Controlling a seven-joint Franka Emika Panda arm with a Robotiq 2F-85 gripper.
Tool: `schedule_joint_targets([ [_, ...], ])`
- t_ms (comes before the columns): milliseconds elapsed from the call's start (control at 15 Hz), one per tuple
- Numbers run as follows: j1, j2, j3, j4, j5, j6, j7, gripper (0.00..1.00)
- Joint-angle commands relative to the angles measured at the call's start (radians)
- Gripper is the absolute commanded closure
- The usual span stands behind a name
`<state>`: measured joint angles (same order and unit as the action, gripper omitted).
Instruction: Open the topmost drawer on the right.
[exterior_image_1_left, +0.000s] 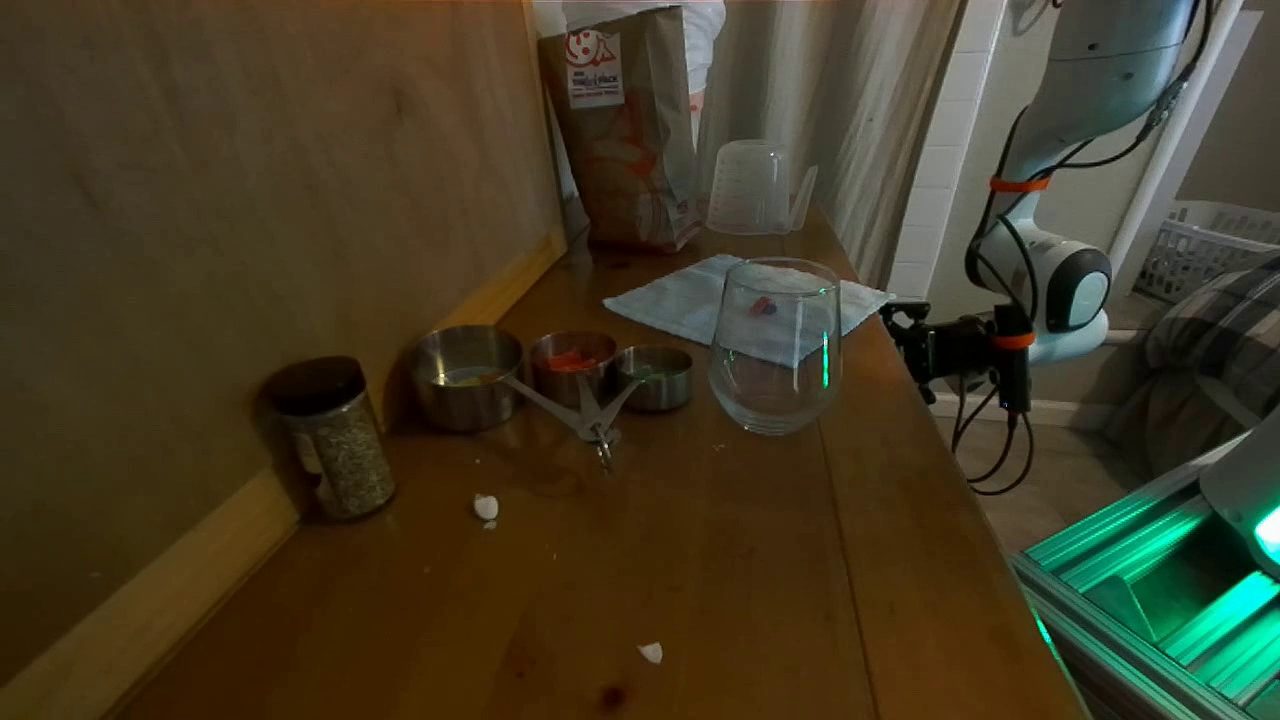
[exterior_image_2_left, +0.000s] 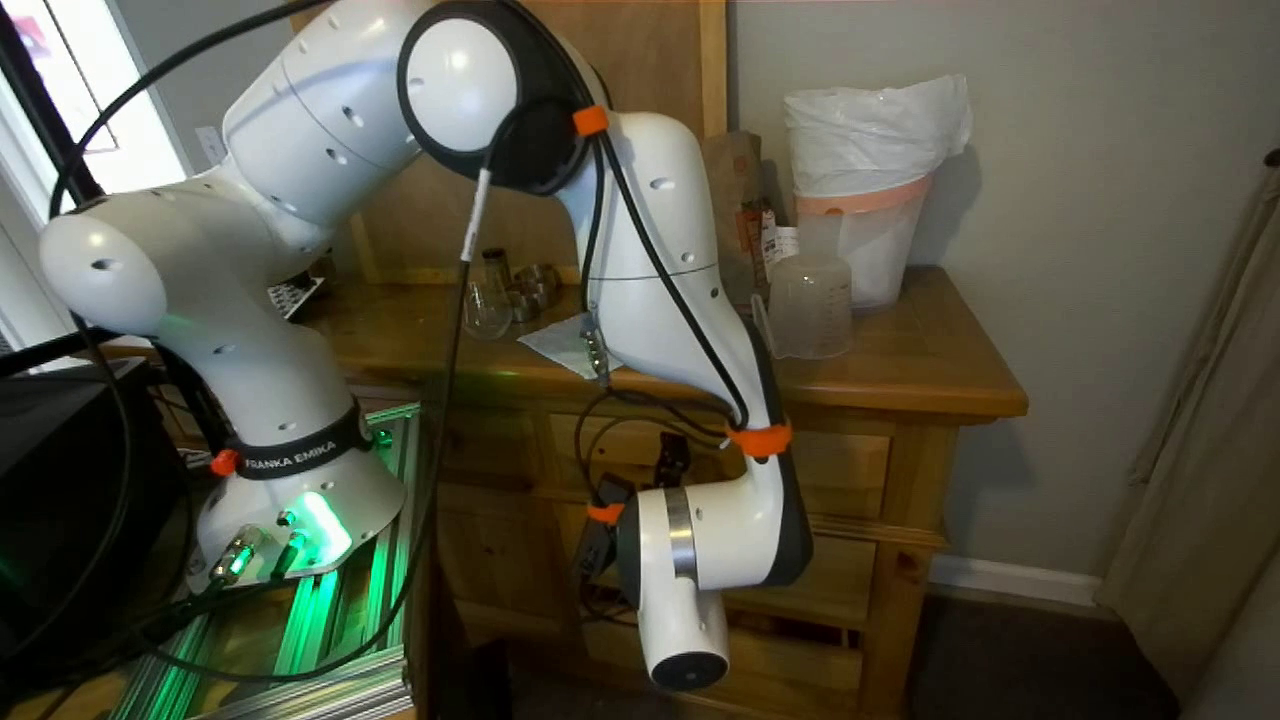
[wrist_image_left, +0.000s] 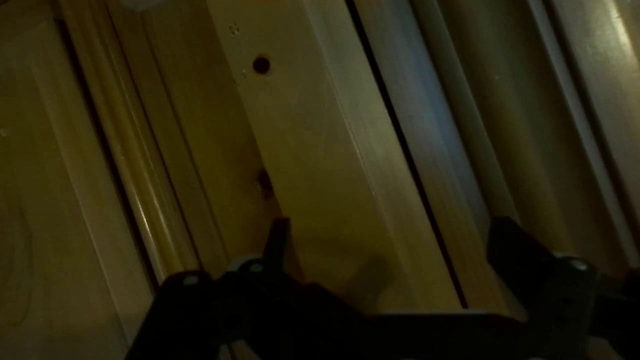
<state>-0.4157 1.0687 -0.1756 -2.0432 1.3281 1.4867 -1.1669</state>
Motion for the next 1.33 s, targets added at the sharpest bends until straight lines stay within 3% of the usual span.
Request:
schedule_joint_targets([
  [0,0.007,0.053,0.000,0.067,0.053,-0.042,-0.010,0.00],
  [1267,0.024,0.213,0.022,0.252,0.121,-0.089,0.073,0.00],
])
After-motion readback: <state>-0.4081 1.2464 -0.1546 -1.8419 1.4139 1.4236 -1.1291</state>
